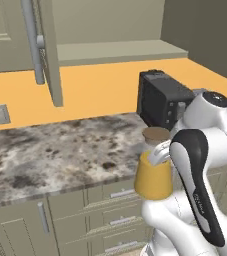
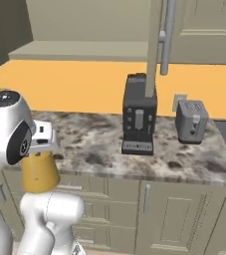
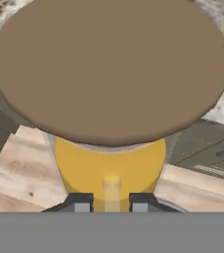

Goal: There is a tray on the dining counter. Grab the cup, mug, and pitcher and place them on the tray. The pitcher may be placed next to the tray if it cannot fit the tray.

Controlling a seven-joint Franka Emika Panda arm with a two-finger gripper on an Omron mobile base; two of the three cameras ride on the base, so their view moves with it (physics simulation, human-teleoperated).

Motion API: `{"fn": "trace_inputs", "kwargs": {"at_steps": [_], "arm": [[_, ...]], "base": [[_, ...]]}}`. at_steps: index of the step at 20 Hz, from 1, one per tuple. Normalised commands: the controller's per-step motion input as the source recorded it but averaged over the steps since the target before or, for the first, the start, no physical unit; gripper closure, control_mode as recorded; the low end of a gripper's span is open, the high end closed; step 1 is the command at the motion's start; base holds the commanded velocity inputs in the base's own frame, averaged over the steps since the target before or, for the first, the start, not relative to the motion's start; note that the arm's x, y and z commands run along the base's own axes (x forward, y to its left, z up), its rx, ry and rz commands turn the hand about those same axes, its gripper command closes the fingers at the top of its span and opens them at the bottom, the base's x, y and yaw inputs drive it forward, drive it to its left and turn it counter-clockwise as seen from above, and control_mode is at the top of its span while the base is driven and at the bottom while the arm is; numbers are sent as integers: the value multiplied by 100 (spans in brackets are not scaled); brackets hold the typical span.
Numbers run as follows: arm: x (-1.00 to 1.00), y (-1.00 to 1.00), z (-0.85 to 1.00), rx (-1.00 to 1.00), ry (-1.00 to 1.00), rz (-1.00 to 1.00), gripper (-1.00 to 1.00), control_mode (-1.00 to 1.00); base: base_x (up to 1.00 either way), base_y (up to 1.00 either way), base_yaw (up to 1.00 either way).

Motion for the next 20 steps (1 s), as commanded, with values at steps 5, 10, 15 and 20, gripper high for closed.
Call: {"fn": "trace_inputs", "kwargs": {"at_steps": [5,10,15,20], "arm": [[0,0,0,0,0,0,100,100],[0,0,0,0,0,0,100,100],[0,0,0,0,0,0,100,100],[0,0,0,0,0,0,100,100]], "base": [[-99,-67,-64],[-86,-36,-85],[-68,-2,-99],[-59,0,-100]]}}
